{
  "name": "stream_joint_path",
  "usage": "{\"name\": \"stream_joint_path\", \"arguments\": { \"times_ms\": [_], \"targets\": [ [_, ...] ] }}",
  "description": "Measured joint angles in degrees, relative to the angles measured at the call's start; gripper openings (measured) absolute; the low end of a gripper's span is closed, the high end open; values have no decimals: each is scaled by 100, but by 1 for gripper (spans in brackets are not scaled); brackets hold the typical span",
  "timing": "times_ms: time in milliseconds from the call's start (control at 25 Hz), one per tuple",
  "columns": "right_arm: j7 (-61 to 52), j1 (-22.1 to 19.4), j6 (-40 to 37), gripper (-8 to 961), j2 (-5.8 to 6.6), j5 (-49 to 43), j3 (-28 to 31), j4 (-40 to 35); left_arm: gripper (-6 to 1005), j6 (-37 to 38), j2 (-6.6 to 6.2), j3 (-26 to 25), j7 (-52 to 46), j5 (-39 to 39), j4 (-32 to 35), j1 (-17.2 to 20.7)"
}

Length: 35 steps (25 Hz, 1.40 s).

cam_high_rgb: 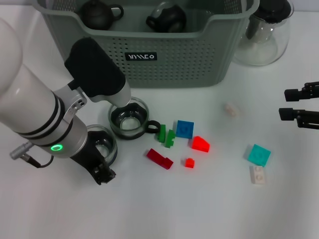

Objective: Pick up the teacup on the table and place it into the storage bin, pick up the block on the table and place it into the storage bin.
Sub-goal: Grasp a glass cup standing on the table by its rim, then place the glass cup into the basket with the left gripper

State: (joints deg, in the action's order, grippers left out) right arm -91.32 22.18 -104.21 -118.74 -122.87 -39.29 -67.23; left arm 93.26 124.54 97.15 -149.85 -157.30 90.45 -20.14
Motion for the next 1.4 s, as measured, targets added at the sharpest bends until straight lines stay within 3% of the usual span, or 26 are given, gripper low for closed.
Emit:
{"name": "stream_joint_path", "arguments": {
  "times_ms": [440,520,640,760,880,960,1000,1080,1200,1400],
  "targets": [
    [0,-3,-22,488,0,24,71,0,122,225,0,-453,111,213,-41,-87],
    [0,-3,-21,488,0,25,71,4,67,441,-8,-846,408,673,-54,-115],
    [0,-4,-22,488,0,26,71,8,44,961,-20,-1930,1219,1673,-281,-263],
    [0,-4,-22,488,-2,27,71,15,50,1792,-71,-3586,2469,3194,-1266,-680],
    [0,-3,-20,488,-15,34,71,20,57,2372,-327,-5082,3310,4534,-2974,-1253],
    [15,0,-20,488,-23,44,71,34,61,2378,-660,-5708,3613,5400,-4314,-1600],
    [30,11,-18,488,-24,47,71,50,63,2285,-857,-5878,3721,5800,-4922,-1748],
    [92,38,-13,488,-23,54,75,103,67,2018,-1051,-6031,3770,6165,-5611,-1919],
    [173,78,-14,487,-31,73,133,182,73,1277,-1126,-6091,3577,6305,-5869,-2175],
    [180,163,-50,487,-59,77,161,255,84,-210,-1226,-5567,2565,5609,-4524,-2503]
  ]
}}
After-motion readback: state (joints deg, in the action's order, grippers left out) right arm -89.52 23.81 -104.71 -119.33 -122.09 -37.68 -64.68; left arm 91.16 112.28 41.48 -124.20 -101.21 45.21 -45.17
